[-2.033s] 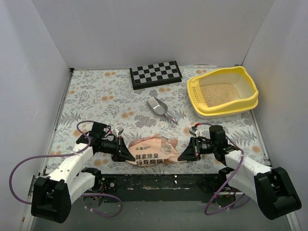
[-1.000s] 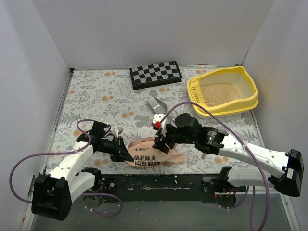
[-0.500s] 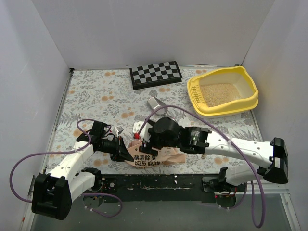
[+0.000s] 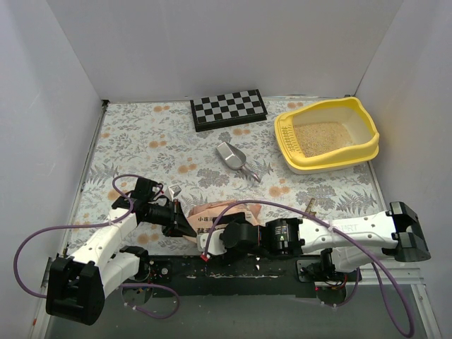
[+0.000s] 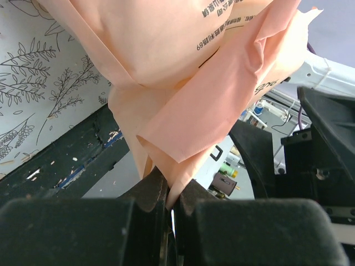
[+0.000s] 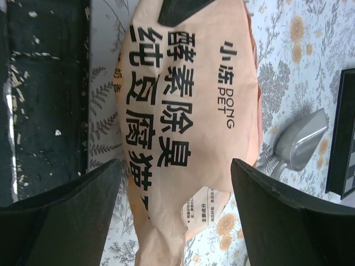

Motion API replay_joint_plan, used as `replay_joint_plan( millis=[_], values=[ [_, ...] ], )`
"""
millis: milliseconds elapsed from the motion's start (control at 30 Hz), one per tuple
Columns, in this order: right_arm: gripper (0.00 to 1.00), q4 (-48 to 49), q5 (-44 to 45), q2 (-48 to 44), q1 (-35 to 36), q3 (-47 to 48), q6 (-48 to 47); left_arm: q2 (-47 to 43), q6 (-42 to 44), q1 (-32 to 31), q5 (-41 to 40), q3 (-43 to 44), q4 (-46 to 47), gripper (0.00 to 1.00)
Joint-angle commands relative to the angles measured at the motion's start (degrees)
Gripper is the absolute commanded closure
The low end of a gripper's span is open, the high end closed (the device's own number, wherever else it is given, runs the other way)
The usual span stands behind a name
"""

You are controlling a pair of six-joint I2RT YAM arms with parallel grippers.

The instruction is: Fill the litter box with clean litter

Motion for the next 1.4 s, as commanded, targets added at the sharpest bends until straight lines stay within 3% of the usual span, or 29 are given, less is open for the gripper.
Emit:
replay_joint_plan(
  millis=[0,633,767,933,1033,1067,1100,1133,1200,1267,1367],
  values=[
    [0.13,4.0,3.6,-1.2,0.3,-2.5,-3.7,-1.0,0.3,-0.4,-0.3,1.2,1.1,1.0],
    [0.1,9.2,3.8,0.3,-0.1,-12.2,-3.2,-0.6,0.3,-1.3,0.3,1.3,1.2,1.0],
    [0.16,11.5,2.0,0.1,-1.9,-13.8,-2.6,-1.0,0.2,-1.4,0.6,1.2,1.2,1.0],
    [0.34,13.7,-1.7,0.1,-5.3,-15.3,-1.8,-1.1,0.2,-1.5,0.7,1.1,1.2,1.0],
    [0.53,13.4,-3.0,0.2,-6.4,-15.1,-1.5,-1.3,-0.1,-1.4,1.5,1.3,1.5,1.0],
    [0.64,13.2,-3.1,0.1,-6.8,-14.9,-1.5,-1.2,-0.2,-1.5,2.0,1.4,1.6,1.0],
    [0.84,12.6,-3.2,0.2,-7.1,-14.7,-1.5,-1.2,-0.3,-1.5,2.7,1.8,1.9,1.0],
    [0.98,12.0,-2.7,0.3,-7.5,-14.3,-1.3,-1.2,-0.3,-1.5,3.3,2.5,2.3,1.0],
    [0.99,9.9,-3.3,0.2,-8.7,-13.3,-1.4,-1.6,-0.4,-1.5,3.7,4.3,3.3,1.0],
    [0.99,7.8,-4.1,-0.2,-10.4,-11.7,-1.2,-2.2,-0.3,-1.4,3.0,7.3,4.0,0.88],
    [0.99,4.0,-6.9,-2.2,-15.6,-8.6,-1.2,-3.0,2.2,-1.5,-3.0,16.1,2.6,0.86]
  ],
)
